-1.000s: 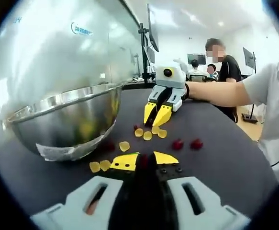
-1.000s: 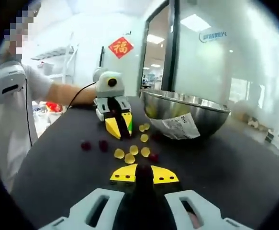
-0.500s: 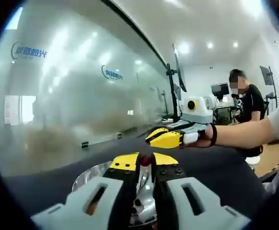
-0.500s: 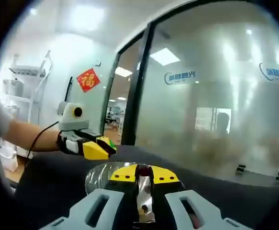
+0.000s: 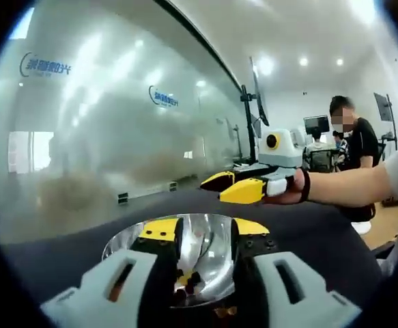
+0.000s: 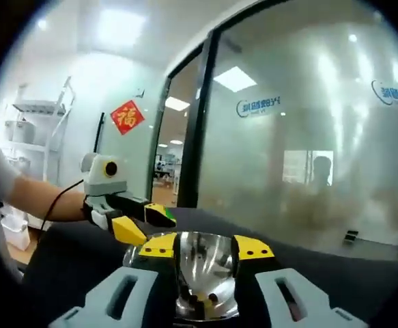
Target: Pick candy and put bowl
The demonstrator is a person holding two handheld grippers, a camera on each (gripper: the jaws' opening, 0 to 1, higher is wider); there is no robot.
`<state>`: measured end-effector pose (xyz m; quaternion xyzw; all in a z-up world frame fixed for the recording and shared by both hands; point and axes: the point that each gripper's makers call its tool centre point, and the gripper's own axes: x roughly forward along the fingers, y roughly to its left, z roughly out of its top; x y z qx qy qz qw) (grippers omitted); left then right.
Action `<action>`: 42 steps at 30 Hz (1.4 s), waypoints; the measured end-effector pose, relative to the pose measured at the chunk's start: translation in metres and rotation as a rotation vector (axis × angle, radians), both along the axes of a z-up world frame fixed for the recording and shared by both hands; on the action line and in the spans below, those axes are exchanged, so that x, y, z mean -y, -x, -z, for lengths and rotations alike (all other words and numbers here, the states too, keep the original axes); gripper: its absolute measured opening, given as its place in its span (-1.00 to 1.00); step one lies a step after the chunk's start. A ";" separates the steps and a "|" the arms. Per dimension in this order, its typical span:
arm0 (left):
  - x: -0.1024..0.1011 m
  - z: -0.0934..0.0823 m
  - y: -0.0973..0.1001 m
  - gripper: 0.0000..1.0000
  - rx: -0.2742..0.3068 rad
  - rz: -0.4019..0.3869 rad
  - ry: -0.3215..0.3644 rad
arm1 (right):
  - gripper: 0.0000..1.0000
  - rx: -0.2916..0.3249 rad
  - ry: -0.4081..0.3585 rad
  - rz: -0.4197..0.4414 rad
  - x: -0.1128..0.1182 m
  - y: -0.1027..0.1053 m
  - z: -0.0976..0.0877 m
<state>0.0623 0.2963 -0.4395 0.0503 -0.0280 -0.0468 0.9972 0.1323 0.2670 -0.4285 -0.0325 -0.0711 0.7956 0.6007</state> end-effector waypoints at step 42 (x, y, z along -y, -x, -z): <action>0.134 0.135 0.018 -0.92 -0.319 0.364 -0.116 | -0.90 0.134 0.362 -0.347 0.077 0.053 0.154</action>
